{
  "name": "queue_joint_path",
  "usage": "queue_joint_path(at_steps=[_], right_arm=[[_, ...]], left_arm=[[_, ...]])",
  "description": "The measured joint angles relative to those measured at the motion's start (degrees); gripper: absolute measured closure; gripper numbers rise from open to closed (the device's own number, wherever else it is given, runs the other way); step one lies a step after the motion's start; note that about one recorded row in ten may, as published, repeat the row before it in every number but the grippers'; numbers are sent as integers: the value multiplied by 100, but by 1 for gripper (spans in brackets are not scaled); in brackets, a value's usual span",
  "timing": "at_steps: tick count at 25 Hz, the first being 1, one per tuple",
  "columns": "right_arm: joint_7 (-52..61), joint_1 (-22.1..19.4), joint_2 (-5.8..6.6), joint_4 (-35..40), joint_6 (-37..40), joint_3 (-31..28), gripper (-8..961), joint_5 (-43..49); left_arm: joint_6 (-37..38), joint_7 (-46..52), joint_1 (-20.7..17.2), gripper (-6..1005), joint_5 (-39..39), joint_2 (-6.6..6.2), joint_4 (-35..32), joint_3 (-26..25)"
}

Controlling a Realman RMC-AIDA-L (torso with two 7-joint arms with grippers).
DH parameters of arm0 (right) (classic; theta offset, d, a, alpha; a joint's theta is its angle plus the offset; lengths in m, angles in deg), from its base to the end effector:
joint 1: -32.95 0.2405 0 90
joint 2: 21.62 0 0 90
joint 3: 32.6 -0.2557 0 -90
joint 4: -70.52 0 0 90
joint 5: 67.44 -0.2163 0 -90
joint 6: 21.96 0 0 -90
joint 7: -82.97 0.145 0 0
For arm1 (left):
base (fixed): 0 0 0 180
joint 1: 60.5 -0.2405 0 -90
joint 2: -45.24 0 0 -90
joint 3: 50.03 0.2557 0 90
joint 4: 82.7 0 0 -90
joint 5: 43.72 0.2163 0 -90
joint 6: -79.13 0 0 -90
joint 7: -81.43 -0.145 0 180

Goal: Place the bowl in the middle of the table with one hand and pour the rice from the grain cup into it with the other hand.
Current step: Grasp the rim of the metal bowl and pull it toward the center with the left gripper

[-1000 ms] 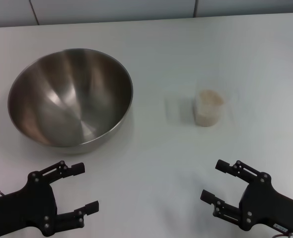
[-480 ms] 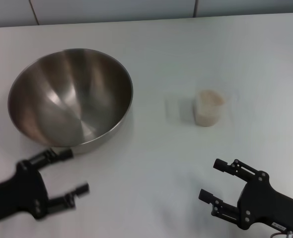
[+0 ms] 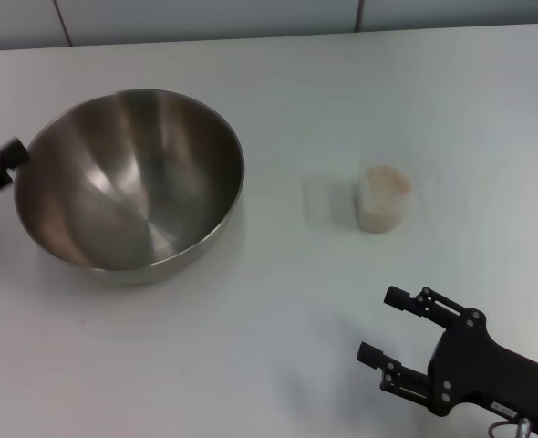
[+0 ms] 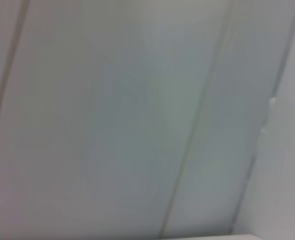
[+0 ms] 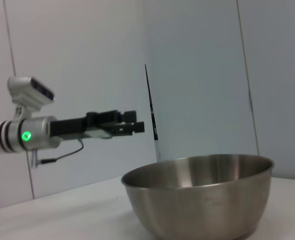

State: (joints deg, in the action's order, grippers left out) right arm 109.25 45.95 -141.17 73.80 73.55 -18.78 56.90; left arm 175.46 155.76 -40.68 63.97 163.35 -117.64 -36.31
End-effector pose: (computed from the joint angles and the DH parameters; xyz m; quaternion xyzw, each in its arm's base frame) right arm 0.3235 0.1764 -0.0712 -0.8846 0.1618 0.3622 0.2450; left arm -0.3372 0.2832 0.0697 -0.8159 -0.2933 -0.3889 0.3117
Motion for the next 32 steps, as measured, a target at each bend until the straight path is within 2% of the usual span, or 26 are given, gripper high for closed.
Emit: queue_joint_path(at_steps=[5, 11, 15, 23, 32], right_arm=[[0, 65, 0, -50, -101, -6, 203, -23], [1, 185, 5, -162, -259, -22, 203, -45], [1, 224, 1, -182, -355, -36, 203, -56], [1, 348, 4, -276, -532, -109, 203, -70], [1, 443, 2, -287, -578, -187, 204, -79]], left_arm=[[-549, 979, 181, 207, 105, 1, -397, 141], [-1680, 1693, 217, 217, 441, 3, -817, 1180], [-2080, 2094, 255, 224, 656, -6, -980, 1674], [-2253, 2552, 364, 237, 1108, -2, -1045, 1899], [-2351, 2609, 364, 252, 1140, 3, -1068, 1899]])
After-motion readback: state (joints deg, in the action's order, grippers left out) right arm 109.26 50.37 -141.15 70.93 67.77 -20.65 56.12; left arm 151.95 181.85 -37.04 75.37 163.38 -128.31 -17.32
